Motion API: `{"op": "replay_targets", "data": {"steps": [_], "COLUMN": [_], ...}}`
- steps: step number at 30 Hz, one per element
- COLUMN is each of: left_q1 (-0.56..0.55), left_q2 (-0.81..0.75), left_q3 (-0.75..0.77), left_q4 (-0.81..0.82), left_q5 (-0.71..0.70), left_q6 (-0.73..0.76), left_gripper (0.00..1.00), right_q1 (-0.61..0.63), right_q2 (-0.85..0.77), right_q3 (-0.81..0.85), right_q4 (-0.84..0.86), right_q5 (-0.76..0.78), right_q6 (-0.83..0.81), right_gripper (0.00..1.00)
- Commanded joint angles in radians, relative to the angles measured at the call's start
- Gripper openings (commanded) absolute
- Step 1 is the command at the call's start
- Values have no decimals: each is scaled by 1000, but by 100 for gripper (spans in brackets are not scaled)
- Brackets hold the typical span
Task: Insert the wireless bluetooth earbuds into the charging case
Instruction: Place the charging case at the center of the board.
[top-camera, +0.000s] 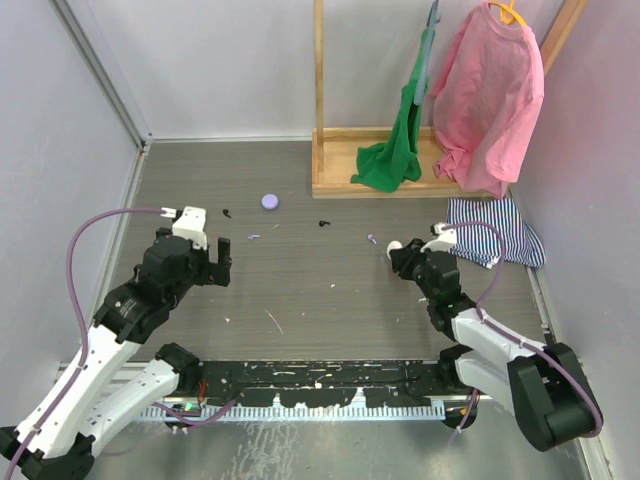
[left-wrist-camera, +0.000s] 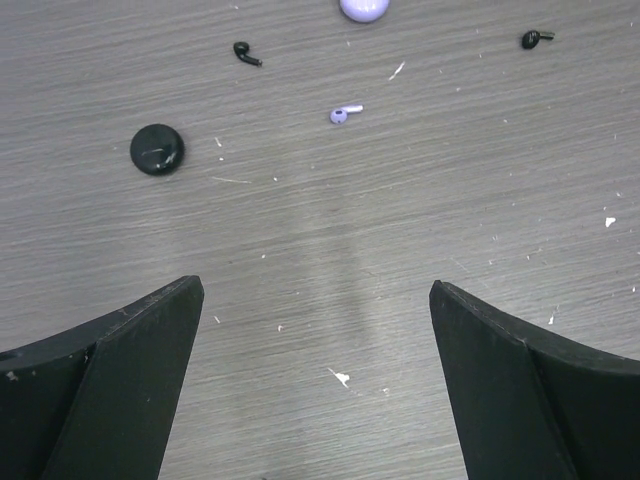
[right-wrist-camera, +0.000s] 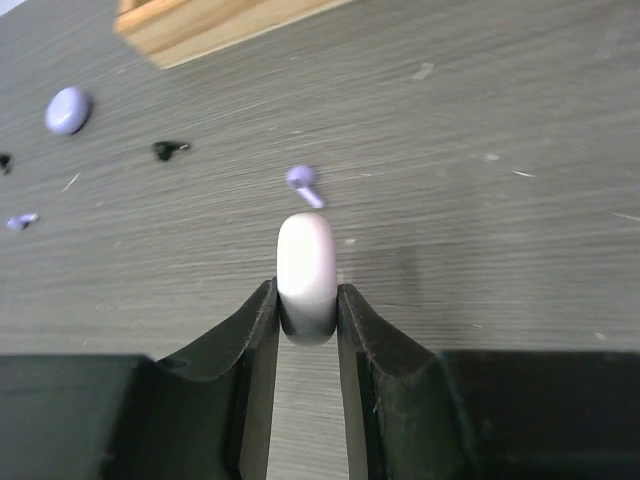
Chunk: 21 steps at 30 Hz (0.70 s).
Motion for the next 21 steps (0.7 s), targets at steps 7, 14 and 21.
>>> {"op": "replay_targets", "data": {"steps": [7,14,21], "left_q1": [12,18,18], "left_q2": [-71,-71,-72], "left_q3": [-14,-18,-21], "left_q4": [50,55,58], "left_q5": [-69,-61,-56], "left_q6": [4,3,0], "left_gripper": [98,98,98], "right_q1": [-289,-381,-416], "right_q2": [199,315,272], "right_q3": [-46,-77,-114], "right_q4": [249,324,259], "right_q5": [-148,-154,-104], "right_q6": [217,322,355], "right_gripper": [6,16,39]}}
